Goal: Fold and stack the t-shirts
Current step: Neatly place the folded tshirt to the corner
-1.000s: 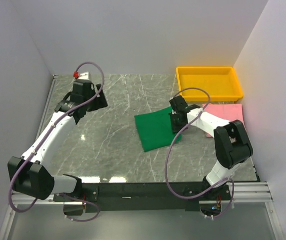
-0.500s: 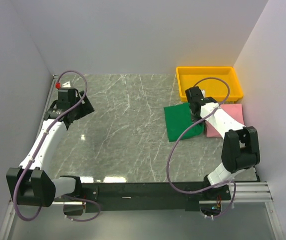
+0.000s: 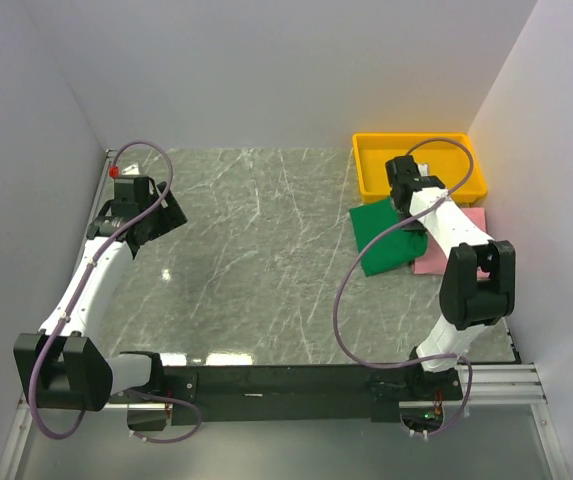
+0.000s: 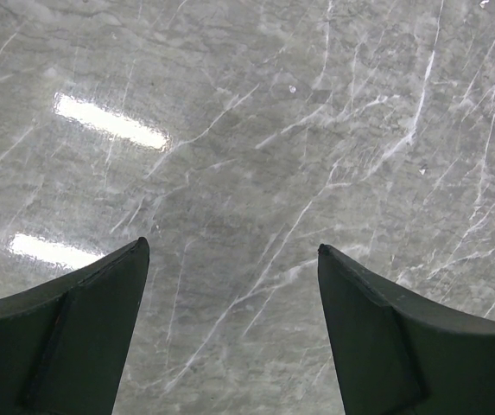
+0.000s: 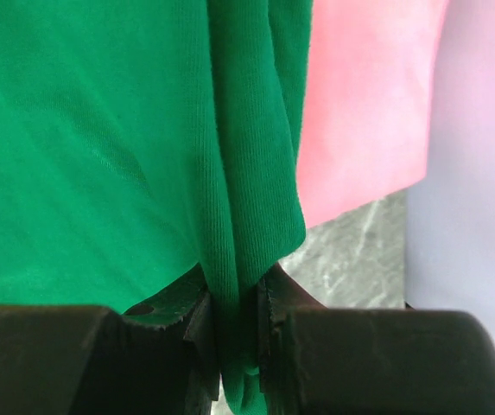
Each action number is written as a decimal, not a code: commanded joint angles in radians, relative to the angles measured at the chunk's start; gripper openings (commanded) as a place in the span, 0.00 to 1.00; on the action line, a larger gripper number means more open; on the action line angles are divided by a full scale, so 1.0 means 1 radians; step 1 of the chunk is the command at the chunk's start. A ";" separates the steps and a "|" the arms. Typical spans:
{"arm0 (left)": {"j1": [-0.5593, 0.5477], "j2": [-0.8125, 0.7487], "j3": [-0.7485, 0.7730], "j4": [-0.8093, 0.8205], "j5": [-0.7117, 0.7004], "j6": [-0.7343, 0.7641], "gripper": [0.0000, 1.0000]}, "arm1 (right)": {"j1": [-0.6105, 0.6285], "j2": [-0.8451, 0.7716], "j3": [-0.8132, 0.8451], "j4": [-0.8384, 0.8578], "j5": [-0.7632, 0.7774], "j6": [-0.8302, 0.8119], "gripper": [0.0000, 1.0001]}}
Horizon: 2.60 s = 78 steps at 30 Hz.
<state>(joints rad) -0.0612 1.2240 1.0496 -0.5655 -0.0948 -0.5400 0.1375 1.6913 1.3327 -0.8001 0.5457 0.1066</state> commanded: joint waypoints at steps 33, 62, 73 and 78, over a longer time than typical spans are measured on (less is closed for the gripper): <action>0.008 0.020 0.009 0.013 0.030 0.009 0.83 | -0.283 -0.016 0.112 0.058 0.158 -0.044 0.00; 0.008 0.051 0.006 0.016 0.043 0.015 0.81 | -0.449 0.168 0.011 0.265 0.198 -0.097 0.15; 0.008 0.046 0.006 0.019 0.063 0.017 0.81 | -0.454 0.147 0.030 0.251 0.342 -0.056 0.55; 0.008 0.043 0.007 0.019 0.059 0.018 0.81 | -0.454 0.091 0.039 0.204 0.318 0.019 0.68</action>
<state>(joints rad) -0.0593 1.2751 1.0496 -0.5659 -0.0490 -0.5358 -0.3080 1.8553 1.3350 -0.5766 0.8268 0.0586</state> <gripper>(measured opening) 0.812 0.652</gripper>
